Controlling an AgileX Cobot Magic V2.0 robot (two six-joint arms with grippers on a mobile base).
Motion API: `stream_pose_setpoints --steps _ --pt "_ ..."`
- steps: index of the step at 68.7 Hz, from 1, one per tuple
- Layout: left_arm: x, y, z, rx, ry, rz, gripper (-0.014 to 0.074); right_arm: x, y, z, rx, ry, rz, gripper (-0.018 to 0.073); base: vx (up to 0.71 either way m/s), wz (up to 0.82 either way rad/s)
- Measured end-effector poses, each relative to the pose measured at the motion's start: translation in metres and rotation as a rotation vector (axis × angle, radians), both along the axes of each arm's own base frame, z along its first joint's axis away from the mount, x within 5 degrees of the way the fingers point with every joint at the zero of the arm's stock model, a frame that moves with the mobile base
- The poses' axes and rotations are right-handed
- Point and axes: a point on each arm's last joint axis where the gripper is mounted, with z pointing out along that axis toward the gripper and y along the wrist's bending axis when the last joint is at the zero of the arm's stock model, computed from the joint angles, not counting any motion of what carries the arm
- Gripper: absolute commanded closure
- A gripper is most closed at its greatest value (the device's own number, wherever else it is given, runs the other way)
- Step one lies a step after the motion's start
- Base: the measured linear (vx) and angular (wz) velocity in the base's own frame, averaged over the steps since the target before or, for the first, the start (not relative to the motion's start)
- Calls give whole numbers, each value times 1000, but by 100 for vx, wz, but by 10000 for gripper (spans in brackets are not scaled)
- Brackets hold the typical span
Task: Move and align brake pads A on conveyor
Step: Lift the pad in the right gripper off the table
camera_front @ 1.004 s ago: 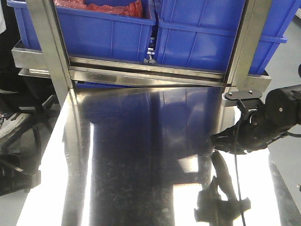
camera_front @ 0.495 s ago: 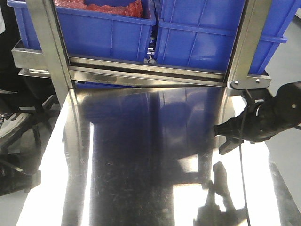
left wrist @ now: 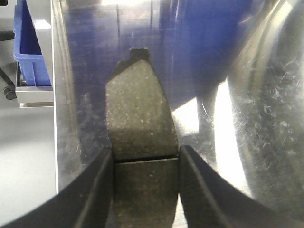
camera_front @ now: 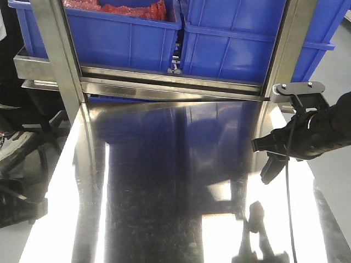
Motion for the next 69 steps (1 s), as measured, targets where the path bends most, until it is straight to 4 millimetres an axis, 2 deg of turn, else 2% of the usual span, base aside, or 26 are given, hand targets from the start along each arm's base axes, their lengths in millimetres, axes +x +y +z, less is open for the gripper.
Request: stream_pose_setpoints --steps 50,69 --pt "0 0 0 0 0 0 594 0 0 1 -1 -3 2 555 0 0" --pt "0 0 0 0 0 0 594 -11 -2 22 13 -73 2 555 0 0"
